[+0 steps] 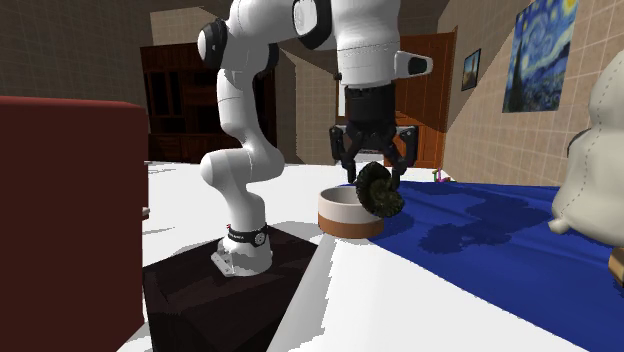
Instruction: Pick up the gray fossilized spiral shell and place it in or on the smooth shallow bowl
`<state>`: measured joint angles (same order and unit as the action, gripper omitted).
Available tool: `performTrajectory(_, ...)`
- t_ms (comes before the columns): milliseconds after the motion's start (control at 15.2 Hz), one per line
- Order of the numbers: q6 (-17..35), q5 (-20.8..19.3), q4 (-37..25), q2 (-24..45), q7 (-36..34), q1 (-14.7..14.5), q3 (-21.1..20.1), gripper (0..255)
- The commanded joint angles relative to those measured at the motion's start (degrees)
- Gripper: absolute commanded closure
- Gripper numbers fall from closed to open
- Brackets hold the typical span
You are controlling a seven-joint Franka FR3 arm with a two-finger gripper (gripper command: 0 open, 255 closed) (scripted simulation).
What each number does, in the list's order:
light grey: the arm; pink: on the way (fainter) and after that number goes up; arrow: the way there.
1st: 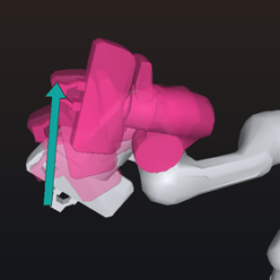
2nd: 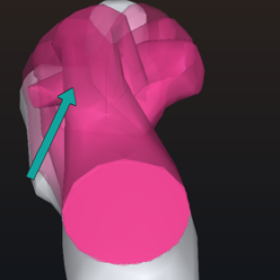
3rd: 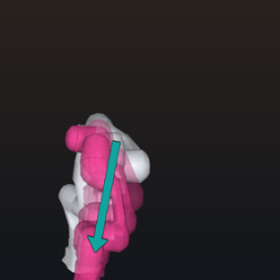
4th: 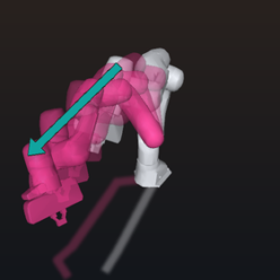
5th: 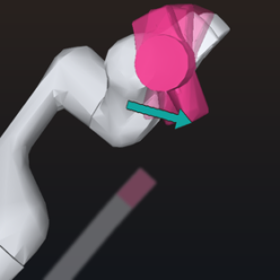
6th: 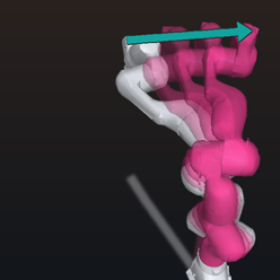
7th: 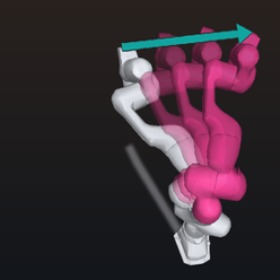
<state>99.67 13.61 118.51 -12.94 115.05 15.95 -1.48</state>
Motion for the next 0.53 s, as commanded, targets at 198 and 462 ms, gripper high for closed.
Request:
performTrajectory(198, 0.02, 1.39, 9.90, -10.60, -3.06, -1.48, -2.09, 255)
performTrajectory(462, -0.89, 3.04, 16.57, -18.85, -5.78, -2.87, -3.99, 255)
